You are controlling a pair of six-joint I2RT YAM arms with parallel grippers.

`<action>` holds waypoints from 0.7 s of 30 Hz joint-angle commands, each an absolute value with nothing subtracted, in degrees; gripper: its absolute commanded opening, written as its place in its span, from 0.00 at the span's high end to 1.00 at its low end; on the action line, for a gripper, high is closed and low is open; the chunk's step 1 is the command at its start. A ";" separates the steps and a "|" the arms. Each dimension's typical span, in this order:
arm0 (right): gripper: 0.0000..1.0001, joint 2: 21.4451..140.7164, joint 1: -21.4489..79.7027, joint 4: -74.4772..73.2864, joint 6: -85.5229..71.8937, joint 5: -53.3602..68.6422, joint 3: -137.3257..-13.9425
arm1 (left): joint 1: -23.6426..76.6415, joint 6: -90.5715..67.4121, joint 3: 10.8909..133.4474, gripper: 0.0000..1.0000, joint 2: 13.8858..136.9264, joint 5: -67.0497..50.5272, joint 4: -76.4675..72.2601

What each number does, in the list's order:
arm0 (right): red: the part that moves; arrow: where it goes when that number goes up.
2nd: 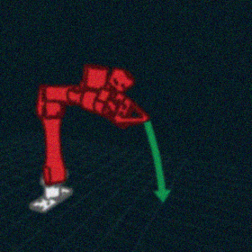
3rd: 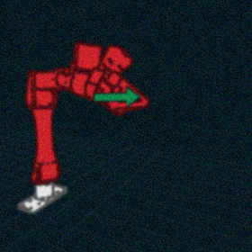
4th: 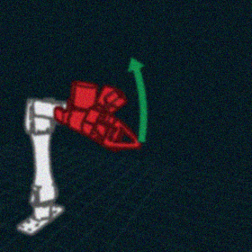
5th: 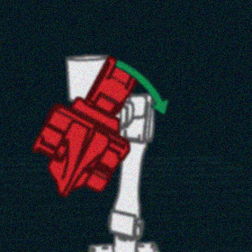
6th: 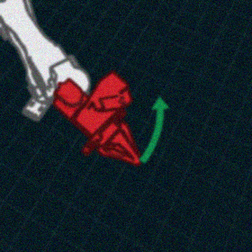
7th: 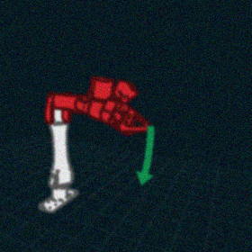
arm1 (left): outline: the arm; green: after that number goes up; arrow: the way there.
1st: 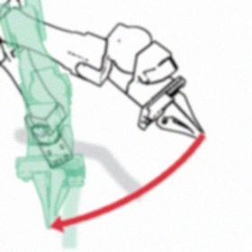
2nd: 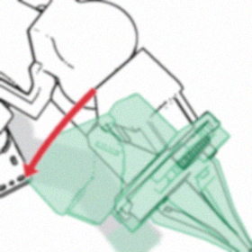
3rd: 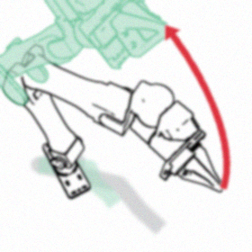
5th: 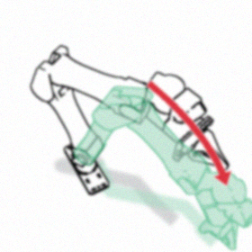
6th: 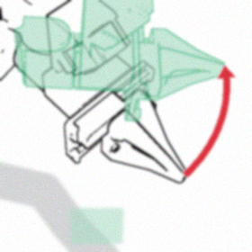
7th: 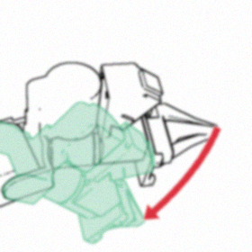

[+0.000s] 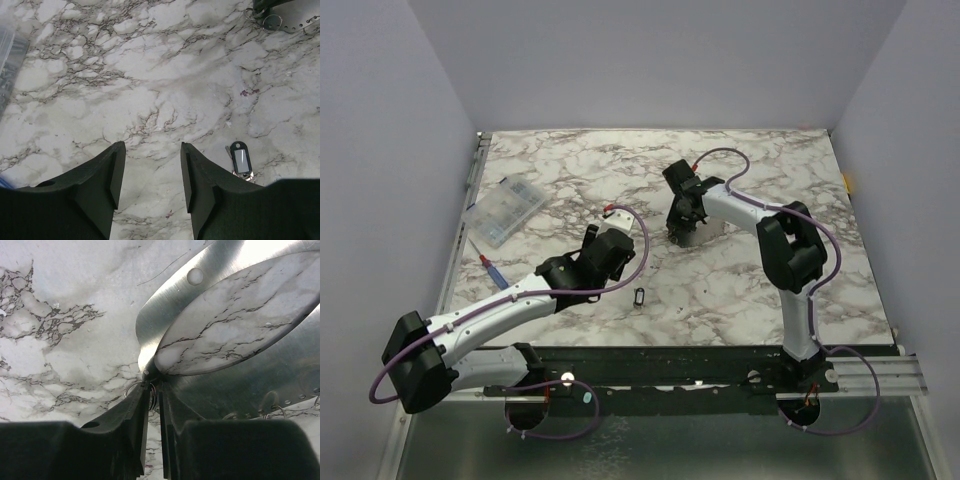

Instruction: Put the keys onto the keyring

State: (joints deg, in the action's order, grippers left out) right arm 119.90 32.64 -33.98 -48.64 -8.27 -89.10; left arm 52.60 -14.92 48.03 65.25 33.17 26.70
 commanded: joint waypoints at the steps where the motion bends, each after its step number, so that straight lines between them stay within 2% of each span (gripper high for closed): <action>1: 0.77 122.03 33.21 -34.10 -49.91 -8.51 -90.42 | 52.69 -14.37 47.89 0.47 63.87 35.18 26.64; 3: 0.78 122.08 33.38 -34.08 -50.10 -8.79 -90.35 | 52.65 -14.33 47.86 0.47 63.81 35.16 26.65; 9: 0.99 122.07 33.48 -33.36 -49.59 -10.20 -90.45 | 52.67 -14.33 47.81 0.47 63.42 35.16 26.63; 21: 0.99 114.42 34.81 -32.62 -38.91 -14.27 -88.67 | 52.65 -14.25 47.72 0.48 62.16 35.64 26.63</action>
State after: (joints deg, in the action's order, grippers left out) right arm 119.83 33.71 -33.54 -44.73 -11.42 -89.86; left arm 52.60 -14.90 48.03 63.33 34.13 26.70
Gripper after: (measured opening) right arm 0.016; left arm 0.518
